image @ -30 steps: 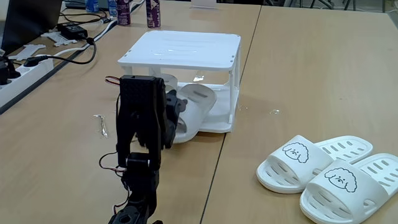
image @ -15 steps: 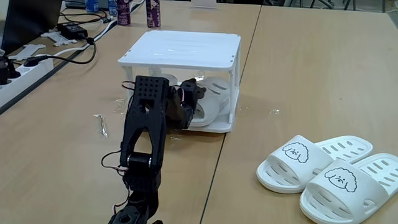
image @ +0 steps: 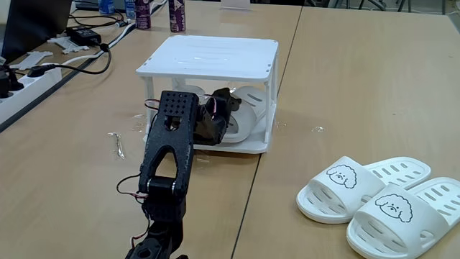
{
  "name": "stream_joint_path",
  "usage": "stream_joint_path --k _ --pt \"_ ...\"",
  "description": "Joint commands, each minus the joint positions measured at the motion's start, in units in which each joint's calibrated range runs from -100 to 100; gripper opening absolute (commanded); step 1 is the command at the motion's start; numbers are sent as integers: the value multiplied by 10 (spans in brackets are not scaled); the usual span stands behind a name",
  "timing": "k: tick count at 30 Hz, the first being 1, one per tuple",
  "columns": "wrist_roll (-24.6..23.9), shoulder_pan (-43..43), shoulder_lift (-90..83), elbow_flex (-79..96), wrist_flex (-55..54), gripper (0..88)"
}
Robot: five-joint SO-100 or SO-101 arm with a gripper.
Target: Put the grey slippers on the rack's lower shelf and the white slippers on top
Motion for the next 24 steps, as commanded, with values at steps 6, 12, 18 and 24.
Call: stream_joint_path --k 6,12,18,24 --pt "4 0 29 -106 1 7" --pt "4 0 24 -70 0 125" --pt "4 8 -30 -33 41 258" --pt "4 52 -113 60 54 267"
